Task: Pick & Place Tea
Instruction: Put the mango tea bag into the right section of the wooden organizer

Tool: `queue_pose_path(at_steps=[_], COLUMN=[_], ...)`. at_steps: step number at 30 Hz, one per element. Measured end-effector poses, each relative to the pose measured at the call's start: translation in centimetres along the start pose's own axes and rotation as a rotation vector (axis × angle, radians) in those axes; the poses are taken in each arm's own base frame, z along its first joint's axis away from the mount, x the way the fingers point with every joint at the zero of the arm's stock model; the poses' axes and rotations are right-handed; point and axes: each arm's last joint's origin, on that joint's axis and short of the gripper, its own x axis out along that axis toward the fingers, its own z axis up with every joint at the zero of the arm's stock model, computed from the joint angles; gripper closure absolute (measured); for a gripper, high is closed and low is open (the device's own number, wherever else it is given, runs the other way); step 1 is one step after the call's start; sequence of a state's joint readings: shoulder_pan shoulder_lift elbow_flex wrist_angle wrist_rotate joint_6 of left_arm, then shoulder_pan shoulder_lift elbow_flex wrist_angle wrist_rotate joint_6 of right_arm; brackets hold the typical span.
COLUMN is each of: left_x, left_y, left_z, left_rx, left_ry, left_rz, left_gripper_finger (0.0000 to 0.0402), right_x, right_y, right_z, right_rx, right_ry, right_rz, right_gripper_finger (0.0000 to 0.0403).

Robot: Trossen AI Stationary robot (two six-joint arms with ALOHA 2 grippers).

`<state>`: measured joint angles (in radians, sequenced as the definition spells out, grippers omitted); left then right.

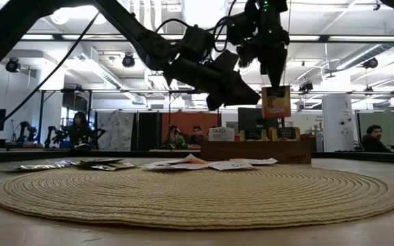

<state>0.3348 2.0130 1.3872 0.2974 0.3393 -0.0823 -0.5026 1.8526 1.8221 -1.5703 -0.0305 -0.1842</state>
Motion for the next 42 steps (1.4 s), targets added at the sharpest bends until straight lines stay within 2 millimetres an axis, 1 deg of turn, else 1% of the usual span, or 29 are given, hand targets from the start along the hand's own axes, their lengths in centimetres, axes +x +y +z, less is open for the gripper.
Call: queue_pose_path(at_steps=[5,8,11,15,18,20,25,30,35,37,39,42], left_x=[-0.9,-2.1,-3.3,-5.6,-8.0,-9.7,-13.7,-16.7,-18.7,-19.2,-19.6,-19.8], left_y=[0.7,1.1,1.3,1.6,1.8,1.5,0.1,-1.0,-1.8,-2.1,-2.2,-2.3], left_z=[0.6,1.4,1.7,0.9,-0.4,-1.3,-2.4,-2.9,-3.1,-3.1,-3.1,-3.2], left_rx=[-0.035,-0.048,-0.034,-0.029,-0.063,-0.079,-0.090,-0.086,-0.081,-0.077,-0.077,-0.077], left_ry=[0.013,0.026,0.040,0.052,0.065,0.052,-0.065,-0.141,-0.175,-0.193,-0.200,-0.203], left_rz=[0.025,0.047,0.065,0.124,0.181,0.198,0.238,0.321,0.359,0.371,0.387,0.393], left_gripper_finger=[0.0303,0.0303,0.0303,0.0303,0.0303,0.0303,0.0303,0.0303,0.0303,0.0303,0.0303,0.0303], right_x=[0.0,0.1,0.1,-0.7,-0.9,-0.2,1.8,3.4,5.1,5.8,6.2,6.2], right_y=[-0.4,-0.5,-0.6,-0.5,-0.6,-0.8,-0.8,-0.9,-0.9,-1.0,-1.0,-1.1], right_z=[-0.1,-0.1,-0.2,-0.8,-1.4,-1.5,-1.3,-1.1,-1.5,-1.2,-1.0,-0.7], right_rx=[-0.007,-0.009,-0.012,-0.019,-0.020,-0.022,-0.039,-0.044,-0.041,-0.042,-0.041,-0.042], right_ry=[0.003,0.004,0.005,-0.020,-0.022,0.004,0.046,0.050,0.099,0.075,0.045,0.019], right_rz=[-0.007,-0.007,-0.006,-0.012,-0.008,0.001,0.060,0.063,0.067,0.061,0.054,0.045], right_gripper_finger=[0.0394,0.0394,0.0394,0.0394,0.0394,0.0394,0.0394,0.0394,0.0394,0.0394,0.0394,0.0394])
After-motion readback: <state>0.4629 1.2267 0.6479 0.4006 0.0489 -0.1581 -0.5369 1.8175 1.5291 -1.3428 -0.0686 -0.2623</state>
